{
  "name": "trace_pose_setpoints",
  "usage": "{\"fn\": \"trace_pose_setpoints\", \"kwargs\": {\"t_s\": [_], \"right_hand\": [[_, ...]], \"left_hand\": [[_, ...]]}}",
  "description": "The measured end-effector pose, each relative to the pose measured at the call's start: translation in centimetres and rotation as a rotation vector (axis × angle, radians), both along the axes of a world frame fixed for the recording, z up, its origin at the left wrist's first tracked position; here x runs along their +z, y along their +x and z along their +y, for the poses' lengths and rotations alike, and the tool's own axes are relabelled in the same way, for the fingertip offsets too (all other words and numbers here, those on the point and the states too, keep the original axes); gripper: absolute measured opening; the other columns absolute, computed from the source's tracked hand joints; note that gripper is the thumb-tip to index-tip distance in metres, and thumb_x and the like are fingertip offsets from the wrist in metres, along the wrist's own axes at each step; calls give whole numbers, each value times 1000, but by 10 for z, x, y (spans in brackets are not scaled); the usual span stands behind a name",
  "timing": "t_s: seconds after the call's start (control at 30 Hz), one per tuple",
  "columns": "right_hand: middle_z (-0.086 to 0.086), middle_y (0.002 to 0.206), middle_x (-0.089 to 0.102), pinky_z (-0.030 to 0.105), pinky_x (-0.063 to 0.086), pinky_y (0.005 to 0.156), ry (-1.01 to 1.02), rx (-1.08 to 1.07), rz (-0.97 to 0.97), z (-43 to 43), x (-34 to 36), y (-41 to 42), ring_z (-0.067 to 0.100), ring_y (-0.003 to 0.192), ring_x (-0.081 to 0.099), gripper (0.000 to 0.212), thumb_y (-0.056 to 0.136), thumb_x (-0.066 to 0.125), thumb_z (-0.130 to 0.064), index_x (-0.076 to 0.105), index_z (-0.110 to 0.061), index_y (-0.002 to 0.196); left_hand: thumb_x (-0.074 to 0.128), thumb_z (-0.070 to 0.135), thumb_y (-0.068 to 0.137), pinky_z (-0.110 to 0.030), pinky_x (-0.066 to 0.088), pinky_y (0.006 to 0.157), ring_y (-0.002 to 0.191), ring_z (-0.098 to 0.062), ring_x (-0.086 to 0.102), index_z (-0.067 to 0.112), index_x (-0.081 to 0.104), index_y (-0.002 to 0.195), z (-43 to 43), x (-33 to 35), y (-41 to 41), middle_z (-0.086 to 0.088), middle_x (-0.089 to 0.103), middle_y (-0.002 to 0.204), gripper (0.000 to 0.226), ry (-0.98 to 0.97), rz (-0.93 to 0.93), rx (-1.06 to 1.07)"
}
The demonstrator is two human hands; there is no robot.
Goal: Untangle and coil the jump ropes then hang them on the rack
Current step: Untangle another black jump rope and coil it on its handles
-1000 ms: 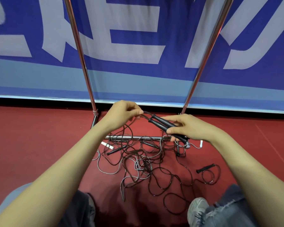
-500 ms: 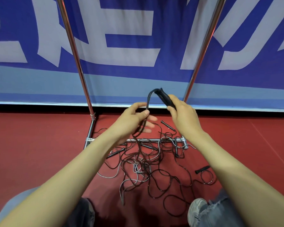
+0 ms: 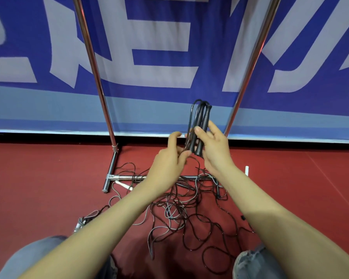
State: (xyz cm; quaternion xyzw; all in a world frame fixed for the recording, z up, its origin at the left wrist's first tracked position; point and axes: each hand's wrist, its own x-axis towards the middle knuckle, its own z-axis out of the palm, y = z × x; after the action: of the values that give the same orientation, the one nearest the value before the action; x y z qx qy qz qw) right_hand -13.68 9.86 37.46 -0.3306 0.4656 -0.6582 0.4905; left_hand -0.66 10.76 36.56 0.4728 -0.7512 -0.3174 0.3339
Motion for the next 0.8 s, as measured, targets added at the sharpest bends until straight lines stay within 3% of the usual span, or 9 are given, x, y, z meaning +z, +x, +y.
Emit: {"fn": "trace_pose_setpoints", "kwargs": {"t_s": [0.13, 0.23, 0.3, 0.5, 0.67, 0.8], "right_hand": [[7, 92, 65, 38, 58, 72, 6, -3, -201, -2, 3, 1, 29, 93, 67, 24, 97, 51, -7, 54, -8, 122], [11, 97, 63, 41, 56, 73, -9, -1, -266, -2, 1, 6, 28, 93, 64, 24, 97, 53, -10, 56, -11, 121], [11, 98, 63, 40, 56, 75, 0, -22, -295, -3, -1, 9, 27, 94, 63, 25, 97, 53, -12, 57, -13, 122], [4, 92, 63, 30, 56, 68, 9, -24, -336, -1, -1, 12, 21, 82, 67, 30, 99, 51, -17, 54, -16, 129], [8, 100, 64, 23, 54, 60, 12, 2, -143, 2, 1, 13, 17, 82, 67, 32, 95, 57, -10, 53, -15, 127], [3, 98, 61, 20, 50, 57, 31, 20, 34, 5, -3, 16, 9, 74, 65, 39, 93, 60, -4, 52, -31, 120]], "left_hand": [[68, 22, 89, -37, 55, 79, 76, -18, 69, 27, 53, 100, 3, -3, -3, 3, 66, 92, 19, 107, 304, 44], [73, 18, 84, -49, 55, 87, 81, -26, 71, 20, 62, 105, -1, -1, -3, -5, 71, 91, 25, 298, 531, 96], [75, 16, 82, -52, 54, 87, 78, -23, 70, 14, 66, 103, -4, -1, -2, -8, 73, 87, 22, 356, 583, 107], [76, 15, 80, -45, 58, 77, 67, -18, 68, 17, 69, 82, -4, -4, -2, 0, 71, 71, 8, 285, 489, 116], [74, 17, 82, -30, 57, 71, 63, -12, 66, 14, 71, 87, -1, -4, -2, 2, 71, 72, 6, 185, 383, 118], [73, 20, 84, -18, 50, 66, 61, -5, 64, 14, 71, 93, 3, -7, -3, 5, 71, 73, 11, 125, 272, 106]]}}
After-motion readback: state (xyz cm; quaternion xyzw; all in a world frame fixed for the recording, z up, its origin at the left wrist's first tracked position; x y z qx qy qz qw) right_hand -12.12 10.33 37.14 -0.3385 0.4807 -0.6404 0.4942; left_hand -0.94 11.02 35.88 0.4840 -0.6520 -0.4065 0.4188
